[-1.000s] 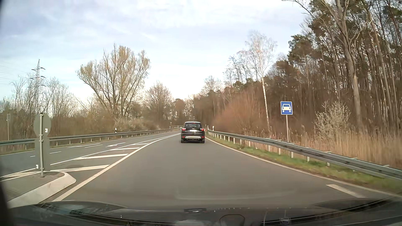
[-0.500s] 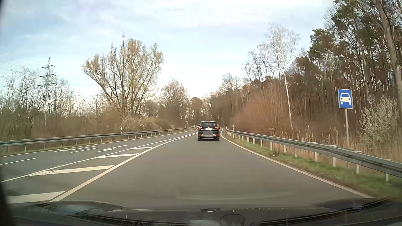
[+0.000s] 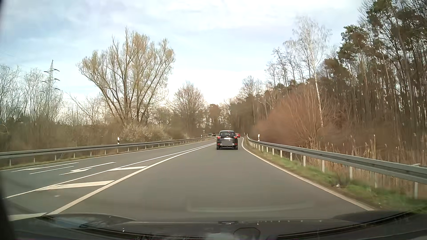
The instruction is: Follow the waypoints while adhering to traffic rules and regulations
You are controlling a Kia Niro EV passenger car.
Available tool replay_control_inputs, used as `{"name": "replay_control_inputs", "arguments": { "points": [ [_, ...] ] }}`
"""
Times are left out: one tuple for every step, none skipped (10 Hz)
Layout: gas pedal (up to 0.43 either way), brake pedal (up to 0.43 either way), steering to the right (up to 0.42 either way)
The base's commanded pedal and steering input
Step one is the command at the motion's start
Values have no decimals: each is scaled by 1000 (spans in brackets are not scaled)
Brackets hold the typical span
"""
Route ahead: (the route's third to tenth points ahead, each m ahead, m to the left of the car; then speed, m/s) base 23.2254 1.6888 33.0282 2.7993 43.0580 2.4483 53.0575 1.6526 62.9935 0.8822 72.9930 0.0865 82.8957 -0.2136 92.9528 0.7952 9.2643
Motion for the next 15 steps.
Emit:
{"name": "replay_control_inputs", "arguments": {
  "points": [
    [299, 0, -1],
    [299, 0, -1],
    [299, 0, -1],
    [311, 0, -1],
    [311, 0, -1],
    [311, 0, -1],
    [319, 0, 0],
    [319, 0, 0],
    [319, 0, 0],
    [319, 0, 2],
    [319, 0, 3],
    [319, 0, 3],
    [319, 0, 2],
    [319, 0, 2],
    [319, 0, 2]
  ]
}}
